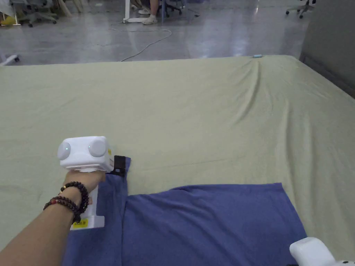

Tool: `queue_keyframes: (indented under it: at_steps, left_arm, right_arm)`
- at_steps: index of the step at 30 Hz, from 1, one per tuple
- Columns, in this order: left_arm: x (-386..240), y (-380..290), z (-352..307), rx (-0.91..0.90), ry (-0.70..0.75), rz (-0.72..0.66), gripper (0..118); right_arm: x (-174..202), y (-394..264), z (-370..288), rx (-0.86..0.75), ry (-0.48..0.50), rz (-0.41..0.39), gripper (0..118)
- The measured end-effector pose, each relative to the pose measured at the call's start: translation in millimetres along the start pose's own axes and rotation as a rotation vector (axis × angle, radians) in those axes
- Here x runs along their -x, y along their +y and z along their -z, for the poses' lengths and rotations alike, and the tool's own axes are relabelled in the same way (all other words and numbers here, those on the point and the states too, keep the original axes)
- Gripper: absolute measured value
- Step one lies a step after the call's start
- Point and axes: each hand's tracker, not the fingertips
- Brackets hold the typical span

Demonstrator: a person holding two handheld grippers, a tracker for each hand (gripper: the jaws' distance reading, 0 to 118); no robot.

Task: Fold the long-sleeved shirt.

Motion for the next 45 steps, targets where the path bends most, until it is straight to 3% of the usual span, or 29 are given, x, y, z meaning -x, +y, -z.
queue_keyframes:
  at_steps: [2,3,4,6,11,18,24,29,30,31,33,36,37,38,39,40,45]
  left_arm:
    - [0,2,-1,-0.007,-0.032,-0.011,55]
    - [-2,4,-7,-0.006,-0.051,-0.009,11]
    - [-4,6,-12,-0.017,-0.070,-0.012,0]
    - [-9,9,-30,-0.023,-0.011,0.015,0]
    - [8,-9,-126,-0.108,-0.084,0.033,0]
    - [43,-140,-249,-0.029,-0.254,0.082,0]
    - [58,-246,-238,0.124,-0.226,0.086,0]
    - [70,-278,-197,0.158,-0.263,0.010,0]
    - [71,-279,-198,0.129,-0.250,0.004,14]
    - [72,-278,-204,0.080,-0.243,0.011,39]
    - [71,-272,-218,0.035,-0.242,0.039,105]
    - [69,-259,-250,-0.062,-0.213,0.067,109]
    - [69,-255,-255,-0.074,-0.182,0.074,102]
    - [67,-250,-259,-0.086,-0.131,0.096,73]
    - [66,-246,-261,-0.105,-0.106,0.115,12]
    - [63,-242,-260,-0.117,-0.087,0.136,0]
    - [72,-200,-231,-0.094,-0.129,0.058,0]
  right_arm:
    - [-1,-4,3,0.018,-0.009,-0.006,0]
    - [-2,-6,4,0.029,-0.010,-0.007,0]
    - [-3,-7,5,0.031,-0.014,-0.006,0]
    - [-2,-8,1,0.036,-0.022,0.002,0]
    - [-2,-3,-28,-0.006,-0.031,0.003,0]
    - [7,2,-72,-0.093,-0.046,-0.028,0]
    - [16,-2,-90,-0.125,-0.054,-0.041,0]
    - [17,-7,-90,-0.112,-0.031,-0.029,0]
    - [18,-9,-91,-0.105,-0.033,-0.024,0]
    - [17,-11,-92,-0.100,-0.035,-0.024,0]
    - [15,-14,-95,-0.103,-0.043,-0.021,0]
    - [13,-16,-98,-0.111,-0.045,-0.001,0]
    - [13,-16,-98,-0.113,-0.041,0.004,0]
    - [14,-15,-98,-0.115,-0.036,0.010,0]
    - [14,-15,-97,-0.115,-0.030,0.015,0]
    - [14,-16,-95,-0.114,-0.022,0.023,0]
    - [15,-16,-83,-0.087,-0.018,0.006,0]
